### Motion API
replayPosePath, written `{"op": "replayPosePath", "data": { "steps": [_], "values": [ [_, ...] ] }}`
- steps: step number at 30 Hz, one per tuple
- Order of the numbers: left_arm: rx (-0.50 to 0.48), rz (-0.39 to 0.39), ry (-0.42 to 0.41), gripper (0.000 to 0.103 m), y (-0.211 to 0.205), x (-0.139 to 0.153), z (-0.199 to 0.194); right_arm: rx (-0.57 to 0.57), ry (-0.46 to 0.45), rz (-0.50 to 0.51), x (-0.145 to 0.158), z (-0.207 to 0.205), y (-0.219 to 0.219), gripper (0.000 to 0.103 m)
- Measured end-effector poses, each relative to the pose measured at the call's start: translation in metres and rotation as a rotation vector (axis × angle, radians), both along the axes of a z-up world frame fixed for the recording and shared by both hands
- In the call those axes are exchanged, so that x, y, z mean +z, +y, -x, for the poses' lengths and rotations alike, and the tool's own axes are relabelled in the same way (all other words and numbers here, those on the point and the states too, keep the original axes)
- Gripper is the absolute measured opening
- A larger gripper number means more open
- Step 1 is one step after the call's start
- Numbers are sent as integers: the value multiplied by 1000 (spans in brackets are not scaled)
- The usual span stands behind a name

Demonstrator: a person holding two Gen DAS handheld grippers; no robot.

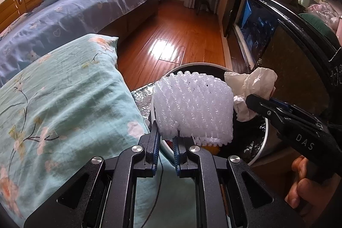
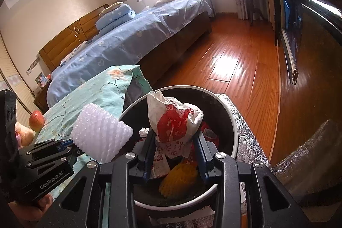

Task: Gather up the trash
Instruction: 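Carry the foam net sleeve and white plastic bag over the trash bin with both grippers, then open both grippers to drop the foam net and white bag into the bin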

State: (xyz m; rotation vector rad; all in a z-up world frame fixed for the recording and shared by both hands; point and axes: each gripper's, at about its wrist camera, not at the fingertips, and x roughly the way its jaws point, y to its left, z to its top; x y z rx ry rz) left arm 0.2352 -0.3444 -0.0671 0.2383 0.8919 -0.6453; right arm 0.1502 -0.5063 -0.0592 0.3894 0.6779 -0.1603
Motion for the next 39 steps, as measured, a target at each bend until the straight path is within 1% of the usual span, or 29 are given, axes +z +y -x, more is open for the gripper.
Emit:
{"op": "replayPosePath", "data": {
  "steps": [19,26,29,30,31,32,33,35,39],
  "values": [
    [-1,-4,3,11,-3,-1,0,1,10,-3,-3,-4,0,36],
    [-10,1,10,11,-4,1,-2,-4,16,-8,-5,-4,-2,38],
    [-11,6,21,17,-1,1,-3,-6,22,-10,-6,-4,-4,40],
    [-9,9,19,22,2,2,-2,-6,24,-11,-6,-4,-4,43],
    [-5,8,17,32,3,2,-1,-8,27,-11,-5,-5,-4,46],
    [2,8,18,38,7,3,-1,-14,29,-10,-5,-4,-5,50],
    [6,11,18,47,9,3,-1,-18,30,-11,-5,-4,-5,58],
    [16,23,9,47,19,6,3,-27,26,-16,-4,-2,-5,62],
    [45,46,5,47,41,10,10,-29,15,-26,-2,3,-3,64]
  ]
}}
